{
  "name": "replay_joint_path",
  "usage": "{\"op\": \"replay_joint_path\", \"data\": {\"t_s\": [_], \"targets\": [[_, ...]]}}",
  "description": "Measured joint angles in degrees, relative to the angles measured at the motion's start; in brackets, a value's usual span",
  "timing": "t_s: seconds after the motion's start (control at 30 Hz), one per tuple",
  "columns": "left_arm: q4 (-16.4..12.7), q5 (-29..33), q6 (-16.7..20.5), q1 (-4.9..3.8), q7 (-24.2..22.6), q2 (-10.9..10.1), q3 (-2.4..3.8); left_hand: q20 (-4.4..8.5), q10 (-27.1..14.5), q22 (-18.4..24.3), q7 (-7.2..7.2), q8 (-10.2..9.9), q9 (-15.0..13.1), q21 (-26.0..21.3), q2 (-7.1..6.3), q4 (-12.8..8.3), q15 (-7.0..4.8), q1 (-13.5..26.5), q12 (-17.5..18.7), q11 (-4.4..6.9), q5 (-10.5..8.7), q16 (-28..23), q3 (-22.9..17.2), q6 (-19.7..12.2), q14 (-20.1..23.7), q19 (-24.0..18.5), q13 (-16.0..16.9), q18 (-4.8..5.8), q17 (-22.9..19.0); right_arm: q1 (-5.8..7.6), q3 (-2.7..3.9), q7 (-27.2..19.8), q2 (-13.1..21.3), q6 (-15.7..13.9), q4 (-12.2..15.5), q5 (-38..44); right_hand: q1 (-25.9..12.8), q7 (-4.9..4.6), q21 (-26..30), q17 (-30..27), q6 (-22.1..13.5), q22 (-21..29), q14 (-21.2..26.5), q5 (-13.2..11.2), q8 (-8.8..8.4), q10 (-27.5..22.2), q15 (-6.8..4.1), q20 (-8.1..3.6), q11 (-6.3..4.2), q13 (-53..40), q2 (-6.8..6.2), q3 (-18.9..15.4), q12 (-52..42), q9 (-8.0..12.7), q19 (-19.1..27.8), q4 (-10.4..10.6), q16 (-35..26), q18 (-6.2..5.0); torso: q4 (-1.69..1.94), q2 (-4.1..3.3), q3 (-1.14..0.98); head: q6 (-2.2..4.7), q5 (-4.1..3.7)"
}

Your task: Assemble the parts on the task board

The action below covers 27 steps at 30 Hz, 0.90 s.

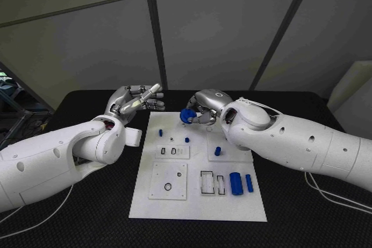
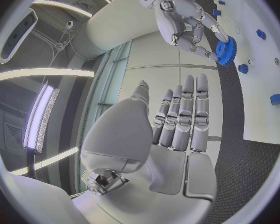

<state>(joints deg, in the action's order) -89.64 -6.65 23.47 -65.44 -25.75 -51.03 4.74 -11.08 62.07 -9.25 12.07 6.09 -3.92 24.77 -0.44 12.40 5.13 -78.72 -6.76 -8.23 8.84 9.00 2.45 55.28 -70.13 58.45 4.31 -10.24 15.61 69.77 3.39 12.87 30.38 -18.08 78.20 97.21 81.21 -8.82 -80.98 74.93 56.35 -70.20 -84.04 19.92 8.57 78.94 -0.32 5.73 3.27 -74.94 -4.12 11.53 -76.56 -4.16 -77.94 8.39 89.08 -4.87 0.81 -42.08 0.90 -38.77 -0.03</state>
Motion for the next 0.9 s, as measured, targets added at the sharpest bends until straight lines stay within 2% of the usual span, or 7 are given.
{"op": "replay_joint_path", "data": {"t_s": [0.13,0.23,0.5,0.9], "targets": [[0.08,0.0,-0.02,0.0,0.0,0.18,0.0,0.0,0.0,0.0,0.0,0.0,0.0,0.0,0.0,0.0,0.0,0.0,0.0,0.0,0.0,0.0,0.0,0.0,0.0,0.0,0.0,0.0,0.0,-0.01,-0.24,0.03,-1.68,0.01,-2.0,0.81,0.0,0.0,0.0,0.0,0.0,0.0,0.0,-0.1,-0.15,0.19,0.0,0.0,0.2,0.0,0.0,0.08,0.0,0.0,0.0,0.07,0.0,0.0,0.01,-0.04,0.01,0.05,0.01],[0.12,0.0,-0.04,0.0,0.0,0.28,0.0,0.0,0.0,0.0,0.0,0.0,0.0,0.0,0.0,0.0,0.0,0.0,0.0,0.0,0.0,0.0,0.0,0.0,0.0,0.0,0.0,0.0,0.0,-0.1,-0.84,0.03,-2.54,0.11,-2.92,1.25,0.0,0.01,0.0,0.0,-0.01,0.01,0.0,-0.11,-0.16,0.21,0.0,0.0,0.21,0.0,-0.01,0.15,0.0,0.01,0.0,0.14,0.0,0.0,0.01,-0.04,0.01,0.08,-0.05],[0.16,0.0,-0.1,0.0,0.01,0.35,0.0,0.0,0.0,-0.01,0.0,0.0,0.0,0.0,0.0,0.0,0.0,0.0,0.0,0.0,0.0,0.0,0.0,0.0,0.0,0.0,0.0,0.0,-0.01,-0.37,-1.85,-0.08,-3.96,1.12,-4.48,1.82,-0.01,0.02,0.0,-0.01,-0.02,0.01,0.0,-0.45,-0.48,0.2,0.0,0.0,0.21,0.01,-0.01,0.15,0.0,0.13,0.0,0.14,0.0,-0.01,0.0,-0.03,-0.03,-0.15,0.21],[0.19,0.0,-0.15,0.0,0.02,0.57,0.0,0.0,0.0,-0.01,0.0,0.0,0.0,0.0,0.0,0.0,0.0,0.0,0.0,0.0,0.0,0.0,0.0,0.0,0.0,0.0,0.0,0.0,-0.01,-0.41,-2.12,-0.08,-5.1,3.06,-5.98,2.06,-0.01,-0.12,0.0,-0.01,0.12,0.01,0.0,-0.66,-0.56,0.2,0.01,0.0,0.21,0.01,-0.02,0.32,0.01,0.14,0.0,0.32,0.0,0.0,-0.08,0.03,-0.07,-0.05,0.37]]}}
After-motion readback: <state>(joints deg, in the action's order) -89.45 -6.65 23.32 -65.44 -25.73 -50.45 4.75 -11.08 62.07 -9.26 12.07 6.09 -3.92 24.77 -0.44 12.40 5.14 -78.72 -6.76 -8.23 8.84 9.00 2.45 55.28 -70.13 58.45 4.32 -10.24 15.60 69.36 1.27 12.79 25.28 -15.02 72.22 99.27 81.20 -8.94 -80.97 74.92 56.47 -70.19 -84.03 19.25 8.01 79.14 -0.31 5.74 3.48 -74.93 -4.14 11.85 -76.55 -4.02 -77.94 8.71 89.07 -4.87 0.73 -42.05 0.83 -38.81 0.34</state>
